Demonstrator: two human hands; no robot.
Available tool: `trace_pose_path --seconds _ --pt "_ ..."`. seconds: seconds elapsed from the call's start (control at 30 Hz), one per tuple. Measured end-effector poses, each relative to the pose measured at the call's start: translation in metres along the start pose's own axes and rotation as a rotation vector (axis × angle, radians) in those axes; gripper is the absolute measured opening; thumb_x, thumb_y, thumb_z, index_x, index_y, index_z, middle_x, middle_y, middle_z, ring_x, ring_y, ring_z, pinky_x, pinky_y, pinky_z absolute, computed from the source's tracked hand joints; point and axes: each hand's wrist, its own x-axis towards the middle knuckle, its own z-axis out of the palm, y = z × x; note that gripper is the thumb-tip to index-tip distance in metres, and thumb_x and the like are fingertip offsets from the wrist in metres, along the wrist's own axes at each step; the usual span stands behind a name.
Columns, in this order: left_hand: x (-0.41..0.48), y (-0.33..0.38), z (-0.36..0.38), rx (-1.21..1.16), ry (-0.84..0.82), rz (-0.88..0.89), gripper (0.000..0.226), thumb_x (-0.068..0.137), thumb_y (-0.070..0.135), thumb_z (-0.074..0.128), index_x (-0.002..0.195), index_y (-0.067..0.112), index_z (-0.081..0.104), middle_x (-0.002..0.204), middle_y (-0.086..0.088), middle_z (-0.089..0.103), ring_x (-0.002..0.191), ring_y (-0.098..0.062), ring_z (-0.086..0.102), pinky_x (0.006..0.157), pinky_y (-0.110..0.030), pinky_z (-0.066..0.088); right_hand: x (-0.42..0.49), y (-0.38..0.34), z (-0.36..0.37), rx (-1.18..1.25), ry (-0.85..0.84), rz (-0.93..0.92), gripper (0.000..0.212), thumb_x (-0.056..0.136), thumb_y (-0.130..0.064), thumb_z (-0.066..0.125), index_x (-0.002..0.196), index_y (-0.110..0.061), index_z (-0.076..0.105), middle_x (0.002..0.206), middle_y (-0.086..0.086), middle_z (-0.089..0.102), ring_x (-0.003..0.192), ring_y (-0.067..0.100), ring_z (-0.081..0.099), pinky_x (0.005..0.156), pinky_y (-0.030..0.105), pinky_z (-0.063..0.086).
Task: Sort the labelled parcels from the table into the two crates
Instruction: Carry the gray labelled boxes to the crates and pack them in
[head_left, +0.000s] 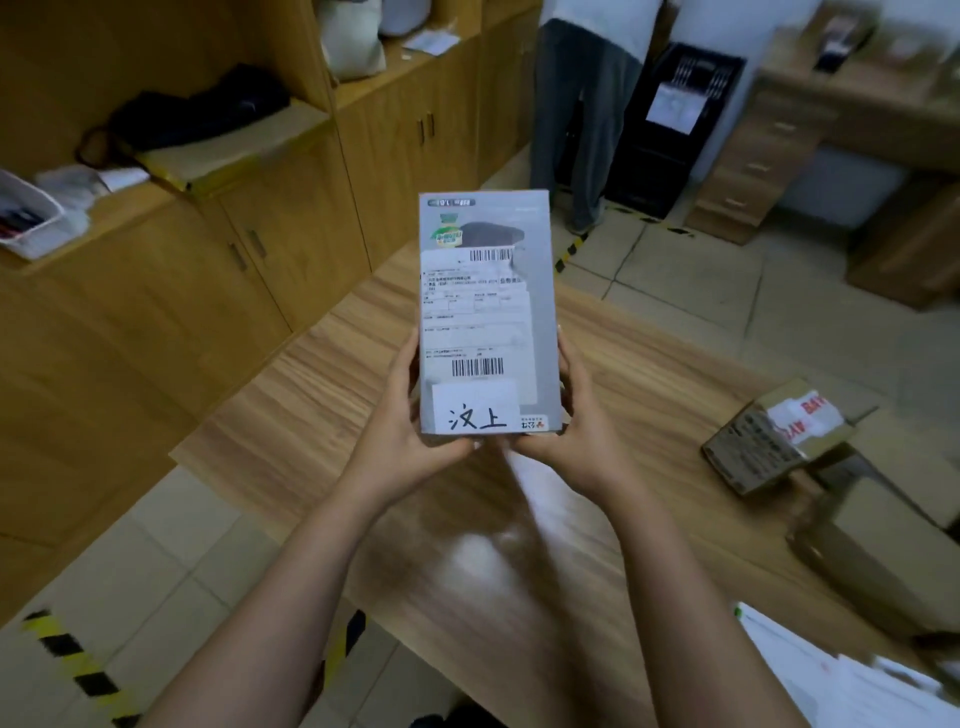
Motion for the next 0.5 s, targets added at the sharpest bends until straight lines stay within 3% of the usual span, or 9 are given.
trace_pose_path --seconds 0.07,0.2,0.3,0.43,0.5 --pt "0.022 0.023 -0.001 0.029 0.016 0.096 0.113 0.067 -0.005 0.083 0.152 0.017 0.012 0.145 0.022 0.032 0.127 0.015 0.038 0.095 -0.007 0.039 0.012 -0.024 -0.012 -0.020 0.064 -0.081 0.114 0.068 0.002 0.084 0.146 -0.046 0.016 0.145 -0.019 0.041 0.131 -0.003 0.042 0.084 0.009 0.047" --pt "0.054 0.059 -0.009 0.082 0.035 0.275 0.113 0.067 0.005 0.086 0.151 0.020 0.013 0.144 0.035 0.028 0.135 0.009 0.031 0.105 -0.012 0.034 0.027 -0.064 -0.024 -0.080 0.166 -0.220 0.116 0.068 0.004 0.081 0.153 -0.037 0.013 0.148 -0.007 0.042 0.133 0.004 0.044 0.092 0.023 0.051" --pt "0.070 0.079 -0.026 0.105 0.008 0.353 0.117 0.066 0.013 0.087 0.153 0.021 0.010 0.150 0.023 0.027 0.138 0.004 0.030 0.108 -0.016 0.033 0.029 -0.093 -0.020 -0.105 0.252 -0.273 0.118 0.068 0.001 0.083 0.153 -0.035 0.011 0.149 -0.006 0.041 0.134 0.005 0.044 0.100 0.038 0.051" --pt "0.092 0.103 -0.053 0.046 -0.068 0.459 0.119 0.065 0.020 0.087 0.154 0.020 0.007 0.157 0.009 0.023 0.142 -0.004 0.026 0.113 -0.037 0.035 0.037 -0.127 0.000 -0.140 0.374 -0.365 0.116 0.070 0.005 0.082 0.155 -0.020 0.007 0.145 -0.012 0.041 0.124 -0.005 0.051 0.094 0.018 0.047" --pt "0.099 0.110 -0.069 0.016 -0.101 0.492 0.120 0.064 0.020 0.086 0.154 0.021 0.006 0.157 0.007 0.023 0.142 -0.007 0.028 0.112 -0.043 0.037 0.037 -0.140 0.017 -0.157 0.469 -0.395 0.115 0.069 0.008 0.081 0.154 -0.017 0.008 0.142 -0.015 0.042 0.123 -0.004 0.052 0.092 0.015 0.045"
